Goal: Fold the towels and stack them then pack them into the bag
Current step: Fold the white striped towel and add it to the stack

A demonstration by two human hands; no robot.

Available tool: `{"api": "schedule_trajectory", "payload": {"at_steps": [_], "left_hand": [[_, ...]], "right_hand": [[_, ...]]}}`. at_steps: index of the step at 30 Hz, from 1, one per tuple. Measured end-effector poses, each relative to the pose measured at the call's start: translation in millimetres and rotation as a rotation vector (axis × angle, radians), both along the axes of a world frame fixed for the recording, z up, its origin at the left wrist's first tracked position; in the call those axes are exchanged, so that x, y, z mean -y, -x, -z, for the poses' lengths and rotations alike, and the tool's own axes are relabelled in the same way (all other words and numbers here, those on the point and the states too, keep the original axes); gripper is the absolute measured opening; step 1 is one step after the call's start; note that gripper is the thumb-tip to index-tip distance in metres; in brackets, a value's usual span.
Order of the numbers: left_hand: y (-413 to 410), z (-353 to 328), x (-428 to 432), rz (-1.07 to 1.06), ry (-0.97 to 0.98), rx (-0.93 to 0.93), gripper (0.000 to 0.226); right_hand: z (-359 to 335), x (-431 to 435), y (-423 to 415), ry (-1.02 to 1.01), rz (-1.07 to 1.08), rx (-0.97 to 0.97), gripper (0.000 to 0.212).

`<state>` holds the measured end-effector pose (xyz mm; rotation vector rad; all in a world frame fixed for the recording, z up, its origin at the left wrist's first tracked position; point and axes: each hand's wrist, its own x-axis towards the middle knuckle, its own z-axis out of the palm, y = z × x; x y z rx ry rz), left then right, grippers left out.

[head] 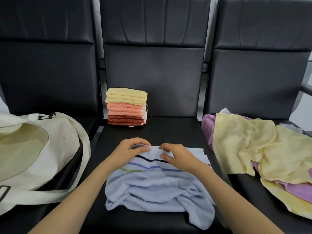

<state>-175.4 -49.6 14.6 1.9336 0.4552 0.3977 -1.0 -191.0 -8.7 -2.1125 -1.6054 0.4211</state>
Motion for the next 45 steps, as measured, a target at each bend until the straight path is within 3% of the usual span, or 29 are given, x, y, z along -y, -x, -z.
{"api": "schedule_trajectory", "payload": {"at_steps": [3, 6, 13, 20, 23, 27, 34, 36, 39, 45], "left_hand": [[6.4, 5.5, -16.7, -0.213, 0.007, 0.052, 0.008], [12.0, 21.1, -36.6, -0.38, 0.046, -0.01, 0.006], [-5.1, 47.4, -59.5, -0.607, 0.031, -0.205, 0.008], [-12.4, 60.8, -60.3, -0.58, -0.134, -0.309, 0.01], [-13.6, 64.5, -63.9, -0.551, -0.202, -0.371, 0.015], [-14.6, 62.7, -71.6, -0.496, -0.251, -0.523, 0.046], [-5.5, 60.2, -70.7, -0.456, -0.286, -0.631, 0.038], [-2.4, 59.2, -68.0, -0.46, -0.317, -0.607, 0.035], [3.1, 48.2, -63.1, -0.51, -0.316, -0.443, 0.021], [14.1, -3.6, -59.1, -0.579, -0.258, -0.055, 0.013]], "right_hand": [[-0.1, 7.7, -17.6, 0.067, 0.064, -0.016, 0.025], [-4.3, 24.4, -46.3, 0.08, 0.182, -0.116, 0.008], [9.6, 45.9, -88.8, 0.118, 0.463, -0.231, 0.013], [21.3, 38.7, -95.7, -0.02, 0.619, -0.206, 0.005], [31.1, 35.0, -97.0, 0.045, 0.619, -0.144, 0.007], [33.4, 30.6, -100.2, 0.183, 0.547, -0.063, 0.028], [20.2, 40.6, -94.3, 0.279, 0.539, -0.041, 0.025], [18.3, 43.8, -91.5, 0.237, 0.544, -0.037, 0.013], [11.9, 52.3, -89.5, 0.059, 0.59, -0.111, 0.014], [-35.2, 67.1, -72.7, -0.358, 0.655, -0.508, 0.024]]}}
